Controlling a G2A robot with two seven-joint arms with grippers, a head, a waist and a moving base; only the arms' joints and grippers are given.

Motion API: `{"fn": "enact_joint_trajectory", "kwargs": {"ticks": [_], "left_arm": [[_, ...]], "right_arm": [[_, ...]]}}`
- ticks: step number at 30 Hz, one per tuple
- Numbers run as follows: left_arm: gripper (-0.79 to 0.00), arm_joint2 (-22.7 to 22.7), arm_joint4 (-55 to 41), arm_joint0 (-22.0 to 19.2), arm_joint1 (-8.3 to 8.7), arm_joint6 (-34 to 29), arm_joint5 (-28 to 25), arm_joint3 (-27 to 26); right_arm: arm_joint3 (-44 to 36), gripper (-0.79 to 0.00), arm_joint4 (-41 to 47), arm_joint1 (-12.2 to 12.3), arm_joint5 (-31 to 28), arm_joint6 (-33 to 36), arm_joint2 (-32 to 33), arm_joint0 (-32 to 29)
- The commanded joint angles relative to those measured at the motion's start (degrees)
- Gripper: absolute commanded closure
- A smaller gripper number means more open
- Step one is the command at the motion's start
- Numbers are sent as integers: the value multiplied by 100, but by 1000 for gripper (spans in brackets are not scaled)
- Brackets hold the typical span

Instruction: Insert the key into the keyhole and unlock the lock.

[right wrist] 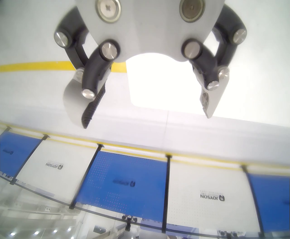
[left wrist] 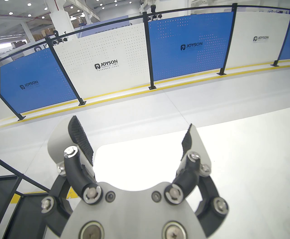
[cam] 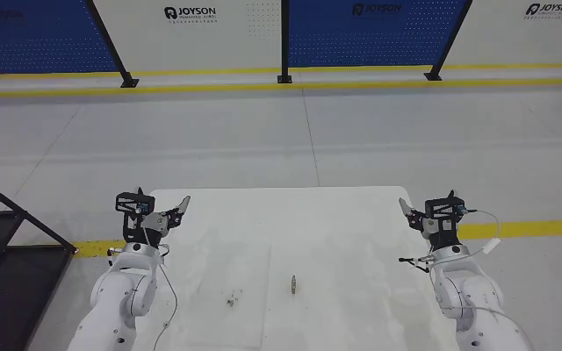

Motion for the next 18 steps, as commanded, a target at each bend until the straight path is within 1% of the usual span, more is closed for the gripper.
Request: {"fn": "enact_joint_trajectory", "kwargs": {"ticks": [1,5,8,12,15,18], "left_arm": [[-784,0,0,0,0,0,0,0],[-785,74,226,58,4,-200,-103,-77],[-785,100,505,228,5,-434,-40,-349],[-785,-83,569,640,25,-926,-216,-955],[-785,-265,456,1028,44,-1304,-540,-1422],[-785,-388,498,1444,59,-1580,-773,-1711]], "right_arm": [[0,-785,0,0,0,0,0,0],[0,-785,0,0,0,0,0,0],[0,-785,0,0,0,0,0,0],[0,-785,0,0,0,0,0,0],[0,-785,0,0,0,0,0,0],[0,-785,0,0,0,0,0,0]]}}
